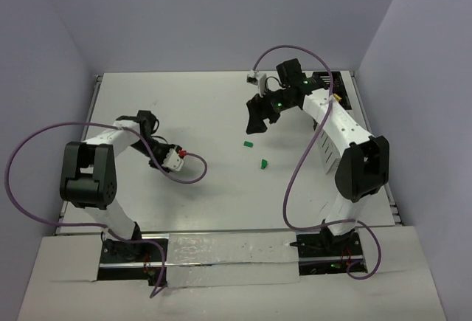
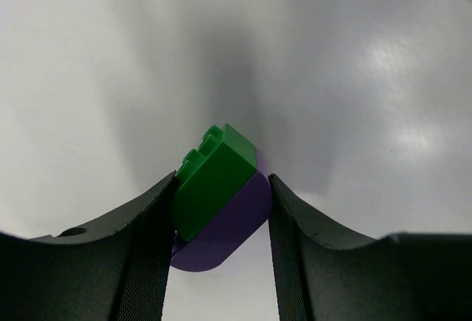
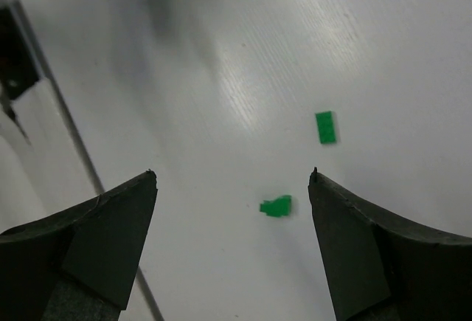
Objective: Sort the legos into containers by color
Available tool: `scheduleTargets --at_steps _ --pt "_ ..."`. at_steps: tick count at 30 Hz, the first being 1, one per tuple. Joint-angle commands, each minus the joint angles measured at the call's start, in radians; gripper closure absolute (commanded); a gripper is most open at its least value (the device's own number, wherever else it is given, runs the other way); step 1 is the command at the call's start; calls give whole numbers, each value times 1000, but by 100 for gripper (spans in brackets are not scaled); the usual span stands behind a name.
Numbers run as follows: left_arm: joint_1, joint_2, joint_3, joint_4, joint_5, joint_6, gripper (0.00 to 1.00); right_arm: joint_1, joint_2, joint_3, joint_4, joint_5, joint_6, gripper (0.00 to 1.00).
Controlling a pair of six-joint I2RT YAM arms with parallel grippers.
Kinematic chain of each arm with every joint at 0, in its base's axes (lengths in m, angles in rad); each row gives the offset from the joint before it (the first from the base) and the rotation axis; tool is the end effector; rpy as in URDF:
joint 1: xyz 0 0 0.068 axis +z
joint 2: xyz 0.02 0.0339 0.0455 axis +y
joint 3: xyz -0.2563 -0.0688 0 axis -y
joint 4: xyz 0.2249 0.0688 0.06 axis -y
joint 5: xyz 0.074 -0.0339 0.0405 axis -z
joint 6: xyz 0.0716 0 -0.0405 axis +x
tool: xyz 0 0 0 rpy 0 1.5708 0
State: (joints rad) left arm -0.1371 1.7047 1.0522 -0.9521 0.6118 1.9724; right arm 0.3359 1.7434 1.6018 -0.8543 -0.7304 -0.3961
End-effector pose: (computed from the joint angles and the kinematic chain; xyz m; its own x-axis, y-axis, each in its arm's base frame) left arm 0.2568 -0.0769 0.1461 0.4723 0.6955 -0.5416 0.8751 -0.4438 0.1933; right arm 0.3283 0.1652 0.2868 -0.5041 -0.4804 -0.7177 -0.8482 0.4318 0.3068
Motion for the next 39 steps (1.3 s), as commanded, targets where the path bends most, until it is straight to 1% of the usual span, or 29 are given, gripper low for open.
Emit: scheduleTargets --at_steps 1,2,4,6,7,8,9,10,11,13,15,19,24,29,35,37,39 --pt "-111 -39 112 182 183 177 84 -3 46 72 61 -177 165 9" --pt "-128 -43 125 209 191 135 84 -3 54 81 66 -185 178 9" --pt "-178 -53 142 282 206 2 86 -2 73 91 73 -209 207 7" --pt "-206 -64 157 361 217 -63 87 -2 80 96 89 -221 226 6" --pt "-221 -68 158 367 216 -105 88 -3 81 98 96 -228 241 4" --pt "-249 -74 161 429 210 -178 90 0 82 100 103 -239 256 0" --pt "-251 -75 161 466 202 -184 90 0 82 102 103 -239 257 0" --pt "-279 -83 155 508 192 -265 92 6 84 102 112 -239 272 0" --pt "-290 -88 150 549 191 -305 93 9 83 99 117 -233 280 0" --pt "-324 -97 144 681 165 -447 95 20 80 89 127 -218 286 0" --pt "-344 -97 161 708 158 -499 97 30 77 86 142 -189 289 0" --pt "-373 -96 179 778 134 -606 99 46 80 95 162 -179 301 0" --pt "-393 -108 167 858 116 -673 100 54 101 89 171 -186 321 0" --pt "-404 -122 152 885 121 -673 100 52 122 95 195 -204 348 5" --pt "-416 -133 145 912 131 -695 100 25 155 112 226 -243 406 19" --pt "-422 -137 143 918 132 -700 100 6 159 113 247 -282 436 27" --pt "-425 -137 143 919 134 -708 100 -1 164 118 257 -302 450 33"
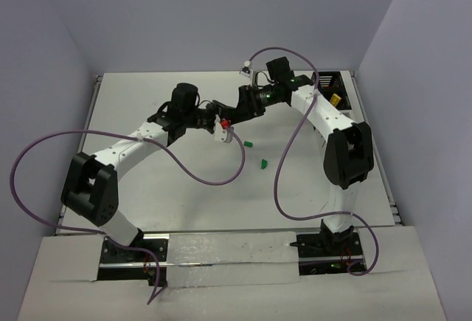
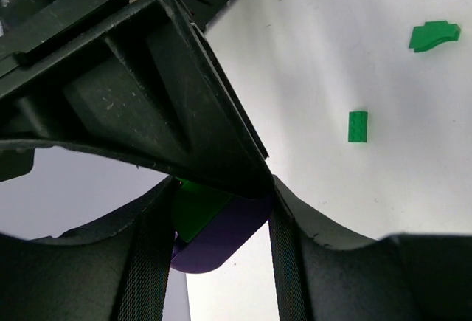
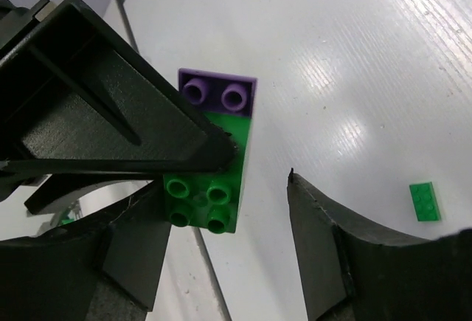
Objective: Sort the legos into containers by color
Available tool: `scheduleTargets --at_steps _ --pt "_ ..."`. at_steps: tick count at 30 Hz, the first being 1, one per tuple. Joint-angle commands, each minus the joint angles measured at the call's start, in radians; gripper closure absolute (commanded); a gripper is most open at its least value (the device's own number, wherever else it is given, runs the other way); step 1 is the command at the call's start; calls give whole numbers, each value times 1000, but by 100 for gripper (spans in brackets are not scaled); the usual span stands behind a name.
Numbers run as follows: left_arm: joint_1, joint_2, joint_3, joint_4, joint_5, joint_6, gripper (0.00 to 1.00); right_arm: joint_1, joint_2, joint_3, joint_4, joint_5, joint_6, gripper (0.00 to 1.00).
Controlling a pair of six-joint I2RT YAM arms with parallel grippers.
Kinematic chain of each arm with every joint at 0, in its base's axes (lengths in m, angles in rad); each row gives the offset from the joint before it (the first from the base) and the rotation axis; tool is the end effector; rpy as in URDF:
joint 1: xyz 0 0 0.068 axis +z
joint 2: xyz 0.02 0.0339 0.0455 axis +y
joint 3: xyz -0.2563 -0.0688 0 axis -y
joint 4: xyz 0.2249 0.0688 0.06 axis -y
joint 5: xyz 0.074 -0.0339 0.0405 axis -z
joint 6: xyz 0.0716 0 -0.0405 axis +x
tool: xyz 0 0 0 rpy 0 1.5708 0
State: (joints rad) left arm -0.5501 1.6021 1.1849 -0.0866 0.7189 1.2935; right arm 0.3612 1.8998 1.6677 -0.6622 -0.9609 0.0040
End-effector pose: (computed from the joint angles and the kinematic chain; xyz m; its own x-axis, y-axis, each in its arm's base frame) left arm 0.2907 -0.2336 0.2717 0.7386 0.3961 -0.5455 0.6381 -0.1497 0.7553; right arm 0.3605 0.1989 0.2730 -0.7322 -0.2742 -0.6235 -0.6796 0.3556 0.6417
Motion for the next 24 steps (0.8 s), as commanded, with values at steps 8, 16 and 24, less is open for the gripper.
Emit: scheduleTargets --at_steps 8,16,24 --pt "-19 -29 21 51 28 -44 100 -41 -6 70 78 -111 57 34" --pt "-20 -22 29 57 28 -68 100 -47 -28 49 74 -81 39 47" --pt "-20 -11 43 65 27 -87 98 -44 -13 68 24 -60 7 67"
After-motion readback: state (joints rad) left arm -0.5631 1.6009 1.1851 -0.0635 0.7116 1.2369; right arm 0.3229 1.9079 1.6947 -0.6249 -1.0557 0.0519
